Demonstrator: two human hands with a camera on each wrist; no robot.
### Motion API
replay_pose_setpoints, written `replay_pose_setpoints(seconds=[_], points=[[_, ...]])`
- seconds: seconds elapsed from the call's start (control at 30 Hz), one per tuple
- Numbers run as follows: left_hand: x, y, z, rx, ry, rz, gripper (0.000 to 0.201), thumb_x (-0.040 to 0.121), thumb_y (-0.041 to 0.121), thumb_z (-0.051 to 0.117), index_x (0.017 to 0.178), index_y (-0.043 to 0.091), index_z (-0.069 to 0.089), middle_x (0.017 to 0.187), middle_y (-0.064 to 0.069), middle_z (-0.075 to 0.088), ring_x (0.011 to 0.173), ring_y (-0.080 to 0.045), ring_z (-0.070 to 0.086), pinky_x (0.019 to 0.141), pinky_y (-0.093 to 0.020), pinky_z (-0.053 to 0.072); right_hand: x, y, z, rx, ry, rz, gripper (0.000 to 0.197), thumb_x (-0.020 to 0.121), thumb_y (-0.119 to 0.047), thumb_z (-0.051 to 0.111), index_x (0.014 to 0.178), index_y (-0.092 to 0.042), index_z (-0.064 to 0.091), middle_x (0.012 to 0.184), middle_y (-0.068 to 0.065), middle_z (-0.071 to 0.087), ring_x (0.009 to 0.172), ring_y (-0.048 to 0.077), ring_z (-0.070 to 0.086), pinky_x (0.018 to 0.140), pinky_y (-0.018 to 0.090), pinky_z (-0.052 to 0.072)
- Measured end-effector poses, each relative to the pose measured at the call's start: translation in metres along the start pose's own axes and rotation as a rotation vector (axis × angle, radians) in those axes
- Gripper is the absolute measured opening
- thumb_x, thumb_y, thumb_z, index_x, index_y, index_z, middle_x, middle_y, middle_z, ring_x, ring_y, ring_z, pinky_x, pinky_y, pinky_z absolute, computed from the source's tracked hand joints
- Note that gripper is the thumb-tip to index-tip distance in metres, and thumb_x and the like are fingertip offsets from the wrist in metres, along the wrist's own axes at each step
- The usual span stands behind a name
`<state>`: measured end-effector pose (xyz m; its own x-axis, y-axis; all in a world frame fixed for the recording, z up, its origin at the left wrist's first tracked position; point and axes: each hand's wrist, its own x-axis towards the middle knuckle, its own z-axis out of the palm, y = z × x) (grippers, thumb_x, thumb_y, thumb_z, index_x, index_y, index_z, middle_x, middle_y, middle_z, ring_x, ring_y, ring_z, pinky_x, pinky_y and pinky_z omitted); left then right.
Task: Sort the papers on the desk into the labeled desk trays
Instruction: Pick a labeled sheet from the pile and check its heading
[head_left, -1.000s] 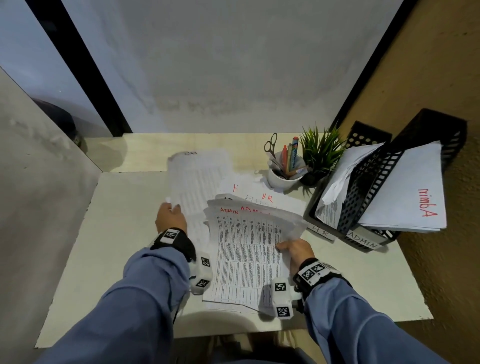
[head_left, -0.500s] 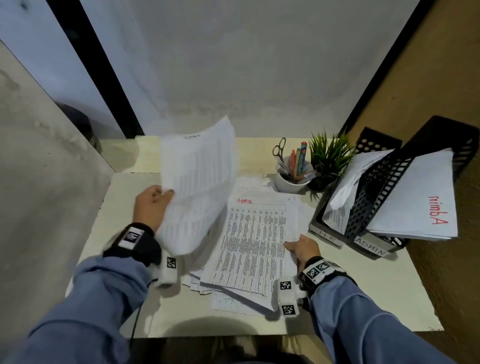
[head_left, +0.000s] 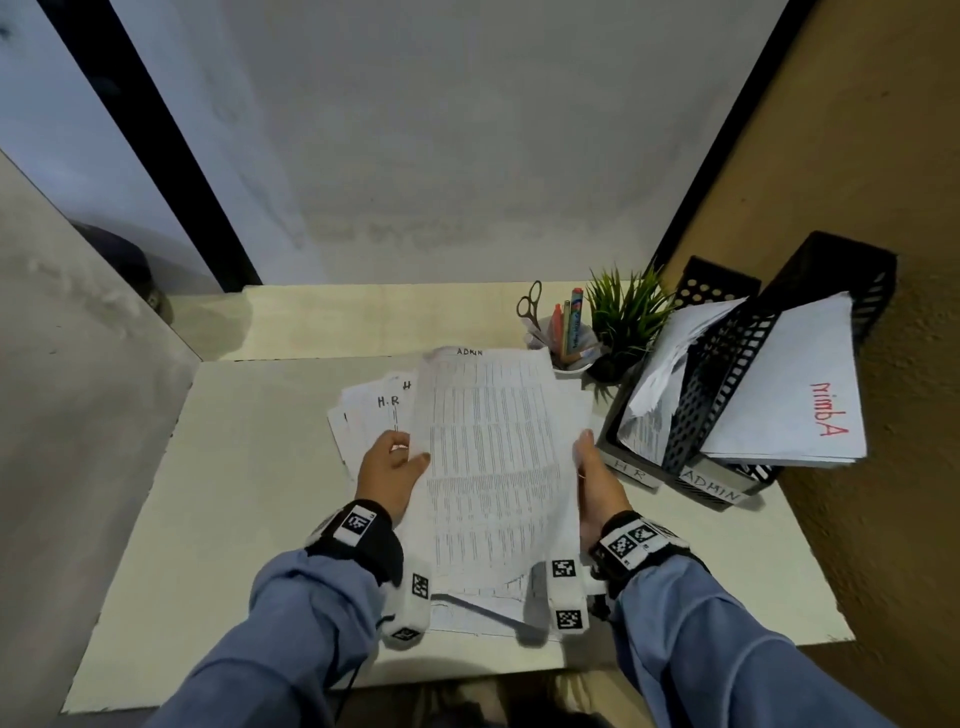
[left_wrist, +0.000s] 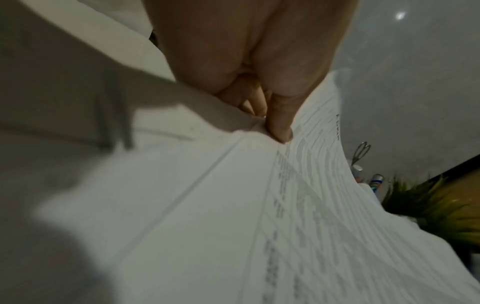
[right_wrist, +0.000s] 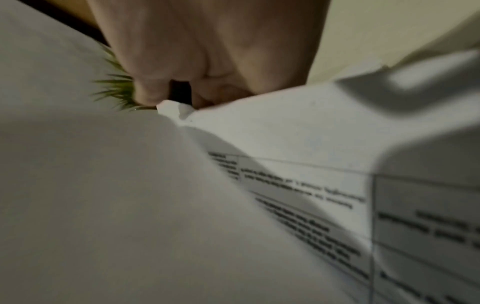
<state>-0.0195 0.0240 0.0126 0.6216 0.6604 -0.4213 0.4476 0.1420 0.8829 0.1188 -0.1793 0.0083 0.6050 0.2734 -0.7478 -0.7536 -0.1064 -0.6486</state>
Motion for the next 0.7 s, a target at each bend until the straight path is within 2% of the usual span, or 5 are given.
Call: replay_pose_setpoints(seconds=[0.2,0.3,0.43,0.63,0.7], points=[[-0.026,0.053,0.010,-0.388,0.026,0.104,0.048,0.080,-0.015,0.054,0.119,0.013,0.050,0.109,-0.012,0.066,0.099,-0.027,0.066,0.084,-0.041,0.054,-0.049,-0.045,0.025,-0.121,-0.107,-0.409,0.019,0.086,0.008,0.056,0.101,-0.003,0.061,0.098,0.013,0.068,0.079,0.017,0.069,0.065,0.023,0.056],[-0.041,0.082,0.011,-0.457,0.083,0.239,0.028,0.079,-0.009,0.064,0.097,0.013,0.062,0.092,-0.007,0.068,0.083,-0.017,0.068,0.068,-0.025,0.056,-0.072,-0.067,0.039,-0.213,-0.117,-0.673,0.020,0.082,0.003,0.064,0.087,-0.016,0.064,0.091,0.006,0.069,0.089,0.023,0.066,0.078,0.033,0.055],[-0.051,0.093,0.007,-0.338,0.125,0.378,0.029,0.079,0.002,0.071,0.103,0.013,0.061,0.090,0.008,0.067,0.073,0.009,0.065,0.063,-0.005,0.050,-0.090,-0.068,0.046,-0.163,-0.170,-0.840,0.028,0.076,-0.003,0.072,0.088,-0.027,0.064,0.093,0.002,0.066,0.092,0.014,0.063,0.074,0.021,0.054],[-0.044,0.069,0.011,-0.183,0.063,0.288,0.016,0.080,0.000,0.068,0.090,0.011,0.064,0.089,-0.005,0.066,0.084,-0.018,0.062,0.066,-0.016,0.049,-0.079,-0.045,0.043,-0.100,-0.056,-0.658,0.019,0.081,-0.008,0.069,0.089,-0.024,0.063,0.088,-0.001,0.068,0.085,0.016,0.065,0.078,0.027,0.055],[-0.042,0.074,0.014,-0.174,0.090,0.313,0.015,0.081,-0.005,0.063,0.082,0.010,0.063,0.082,-0.004,0.064,0.075,-0.011,0.061,0.066,-0.020,0.049,-0.083,-0.050,0.048,-0.114,-0.042,-0.666,0.019,0.081,-0.007,0.069,0.085,-0.025,0.063,0.085,-0.004,0.067,0.081,0.011,0.066,0.076,0.025,0.055]])
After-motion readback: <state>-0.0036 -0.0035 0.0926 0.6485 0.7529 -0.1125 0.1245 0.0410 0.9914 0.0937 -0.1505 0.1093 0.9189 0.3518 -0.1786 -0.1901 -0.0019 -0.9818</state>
